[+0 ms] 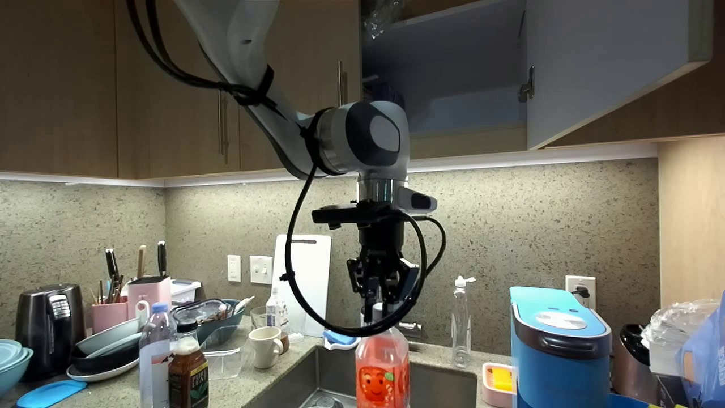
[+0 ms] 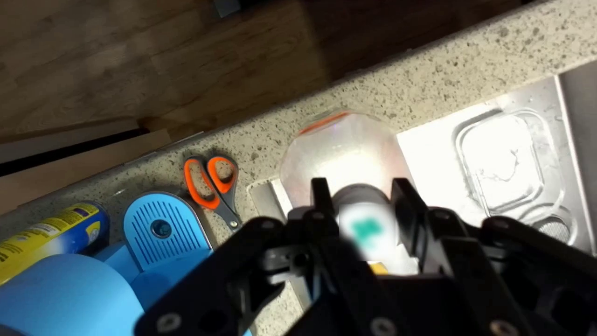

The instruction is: Put the bottle with an orange label on the bottom shelf of the open cabinet

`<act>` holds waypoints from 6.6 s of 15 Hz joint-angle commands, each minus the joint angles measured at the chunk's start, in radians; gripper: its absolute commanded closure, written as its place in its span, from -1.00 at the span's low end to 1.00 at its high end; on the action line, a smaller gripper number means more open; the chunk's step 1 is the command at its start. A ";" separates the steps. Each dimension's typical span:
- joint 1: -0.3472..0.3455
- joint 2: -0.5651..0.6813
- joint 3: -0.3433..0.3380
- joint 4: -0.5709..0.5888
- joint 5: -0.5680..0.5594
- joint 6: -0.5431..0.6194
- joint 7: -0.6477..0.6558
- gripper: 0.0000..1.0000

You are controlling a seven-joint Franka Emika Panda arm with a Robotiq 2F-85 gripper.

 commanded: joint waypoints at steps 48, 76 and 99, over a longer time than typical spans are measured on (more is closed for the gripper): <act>-0.016 -0.652 0.103 0.031 0.306 0.855 0.221 0.27; -0.683 -0.244 0.511 0.093 0.288 1.264 0.455 0.77; -0.677 -0.116 0.543 0.258 0.195 1.078 0.281 0.77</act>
